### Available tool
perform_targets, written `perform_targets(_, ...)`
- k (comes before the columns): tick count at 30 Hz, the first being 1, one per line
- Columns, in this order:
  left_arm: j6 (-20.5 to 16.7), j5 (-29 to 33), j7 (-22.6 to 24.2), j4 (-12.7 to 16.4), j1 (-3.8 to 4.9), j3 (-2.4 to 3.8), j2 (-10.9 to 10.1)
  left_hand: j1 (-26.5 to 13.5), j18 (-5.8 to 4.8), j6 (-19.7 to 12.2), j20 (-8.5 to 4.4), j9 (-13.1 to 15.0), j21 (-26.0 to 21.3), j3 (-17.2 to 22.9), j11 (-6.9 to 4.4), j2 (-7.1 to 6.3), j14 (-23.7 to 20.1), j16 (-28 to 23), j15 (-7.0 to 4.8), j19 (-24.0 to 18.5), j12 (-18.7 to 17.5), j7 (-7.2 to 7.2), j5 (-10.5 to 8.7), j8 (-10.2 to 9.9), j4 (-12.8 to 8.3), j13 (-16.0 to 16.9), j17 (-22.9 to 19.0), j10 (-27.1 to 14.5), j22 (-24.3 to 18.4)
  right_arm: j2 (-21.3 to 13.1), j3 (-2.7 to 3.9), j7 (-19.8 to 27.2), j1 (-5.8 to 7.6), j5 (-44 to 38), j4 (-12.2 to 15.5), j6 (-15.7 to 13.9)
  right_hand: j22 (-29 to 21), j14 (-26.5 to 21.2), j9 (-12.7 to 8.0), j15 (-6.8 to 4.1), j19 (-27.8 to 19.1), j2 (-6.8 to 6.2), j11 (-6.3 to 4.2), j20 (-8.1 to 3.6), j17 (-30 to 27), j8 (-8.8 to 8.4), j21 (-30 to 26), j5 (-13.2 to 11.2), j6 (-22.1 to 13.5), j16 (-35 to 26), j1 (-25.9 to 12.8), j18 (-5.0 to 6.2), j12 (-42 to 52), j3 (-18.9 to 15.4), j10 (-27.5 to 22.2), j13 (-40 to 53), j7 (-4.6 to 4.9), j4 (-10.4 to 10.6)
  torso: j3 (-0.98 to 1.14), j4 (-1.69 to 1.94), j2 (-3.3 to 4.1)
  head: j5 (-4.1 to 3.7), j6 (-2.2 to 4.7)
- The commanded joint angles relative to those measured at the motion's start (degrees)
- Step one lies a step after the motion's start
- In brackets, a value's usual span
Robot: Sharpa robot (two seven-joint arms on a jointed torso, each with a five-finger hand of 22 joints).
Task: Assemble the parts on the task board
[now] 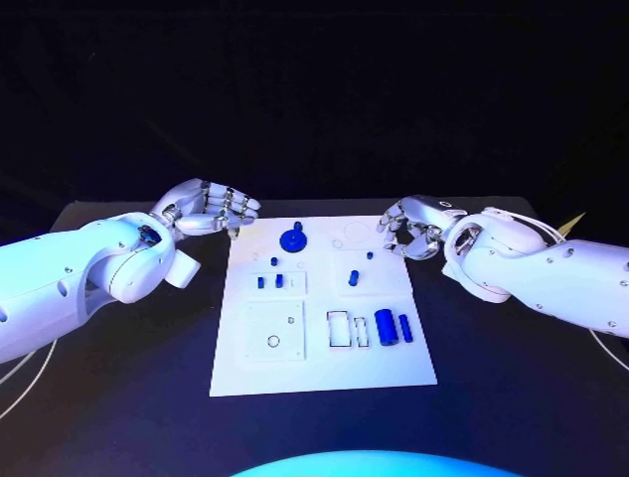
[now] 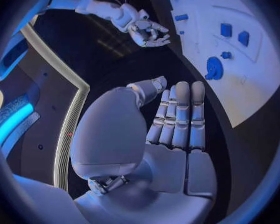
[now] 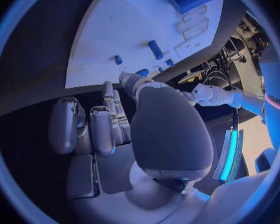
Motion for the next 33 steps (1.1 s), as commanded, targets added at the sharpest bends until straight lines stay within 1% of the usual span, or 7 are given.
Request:
perform_targets(1,1.6,9.8,5.0,1.0,0.01,0.06,-0.3,0.1,0.69,0.2,0.2,-0.1,-0.3,-0.5,-0.17,0.59,-0.4,-0.5,-0.04,-0.4,0.4,0.24,0.32,0.4,0.0,0.1,-0.2,0.2,-0.1,0.8,0.02,-2.3,-0.4,-8.7,-0.4,2.4,3.4,1.5,0.0,0.34,0.4,0.01,0.36,0.16,0.2,0.32,0.2,-0.2,0.2,0.4,-0.6,0.91,-0.5,0.3,0.1,-0.2,0.15,-0.2,-0.03,0.0,0.02,-0.27,0.09)
perform_targets(7,1.9,11.0,5.8,2.0,-0.03,0.06,-0.5,0.1,0.69,0.2,0.2,-0.1,-0.5,-0.7,-0.18,0.66,-0.4,-0.6,-0.05,-0.4,0.5,0.24,0.31,0.4,0.0,0.1,-0.3,0.2,-0.2,2.6,0.03,-3.0,-1.08,-10.0,-1.2,3.0,3.8,1.8,0.1,0.36,0.7,-0.04,0.38,0.08,0.7,0.33,0.7,-0.2,0.3,0.7,-0.8,0.8,-0.8,0.5,0.4,-0.8,0.19,-0.4,-0.12,-0.06,0.04,-0.4,0.12)
perform_targets(13,1.8,11.2,6.0,2.3,-0.03,0.06,-0.6,0.1,0.7,0.3,0.19,-0.1,-0.6,-0.8,-0.19,0.78,-0.4,-0.8,-0.07,-0.4,0.6,0.27,0.32,0.5,0.0,0.1,-0.4,0.2,-0.3,4.4,0.01,-3.9,-1.54,-10.5,-3.0,3.5,4.8,2.3,0.1,0.38,1.4,0.04,0.44,0.09,2.2,0.42,2.3,-0.2,0.5,1.7,-1.3,0.46,-1.3,0.8,1.1,-1.7,0.35,-0.7,-0.08,0.06,0.01,-0.66,0.13)
perform_targets(17,1.8,11.3,6.1,2.5,-0.04,0.06,-0.7,0.1,0.7,0.3,0.19,-0.1,-0.6,-0.8,-0.19,0.78,-0.4,-0.8,-0.07,-0.4,0.6,0.27,0.32,0.5,0.0,0.1,-0.4,0.2,-0.3,5.3,0.0,-4.4,-1.81,-10.9,-4.1,3.8,4.9,2.4,0.1,0.41,1.5,0.06,0.48,0.09,2.2,0.45,2.4,-0.3,0.6,1.7,-1.5,0.44,-1.4,0.9,1.2,-1.9,0.41,-0.7,-0.08,0.03,0.07,-0.58,0.19)
perform_targets(26,1.8,11.5,6.0,2.8,-0.04,0.06,-0.8,0.1,0.7,0.4,0.19,-0.1,-0.7,-0.9,-0.17,0.86,-0.3,-0.9,-0.06,-0.4,0.7,0.31,0.31,0.5,0.0,0.1,-0.5,0.2,-0.4,7.0,-0.07,-4.6,-2.51,-11.1,-5.6,5.3,5.2,2.4,0.3,0.39,1.8,0.25,0.47,0.18,2.4,0.86,3.0,-0.2,1.4,1.8,-1.8,0.33,-1.9,1.2,1.7,-2.7,0.41,-1.0,-0.02,-0.03,0.06,-0.22,-0.13)
perform_targets(29,1.7,11.5,5.9,2.9,-0.04,0.06,-0.8,0.1,0.7,0.4,0.19,-0.1,-0.7,-0.9,-0.17,0.86,-0.3,-0.9,-0.06,-0.4,0.7,0.31,0.31,0.5,0.0,0.1,-0.5,0.2,-0.4,7.6,-0.11,-4.7,-2.77,-11.1,-6.0,5.4,5.3,2.5,0.4,0.3,1.8,0.42,0.38,0.19,2.6,1.02,3.1,-0.2,1.7,2.0,-1.7,0.31,-1.9,1.4,2.1,-2.9,0.31,-1.3,0.01,-0.12,0.07,-0.11,-0.13)
perform_targets(33,1.6,11.6,5.8,2.9,-0.04,0.06,-0.8,0.2,0.7,1.1,0.17,0.1,-1.0,-1.1,-0.19,1.13,-0.2,-1.1,-0.07,-0.2,0.8,0.25,0.3,1.0,-0.1,0.0,-0.6,0.1,-0.6,8.2,-0.16,-4.9,-3.01,-11.1,-6.5,5.2,5.6,2.5,0.5,0.18,2.0,0.69,0.26,0.2,2.8,1.23,3.5,-0.2,2.1,2.1,-1.7,0.22,-1.9,1.7,2.7,-3.2,0.27,-1.7,0.0,-0.08,0.04,-0.06,-0.18)
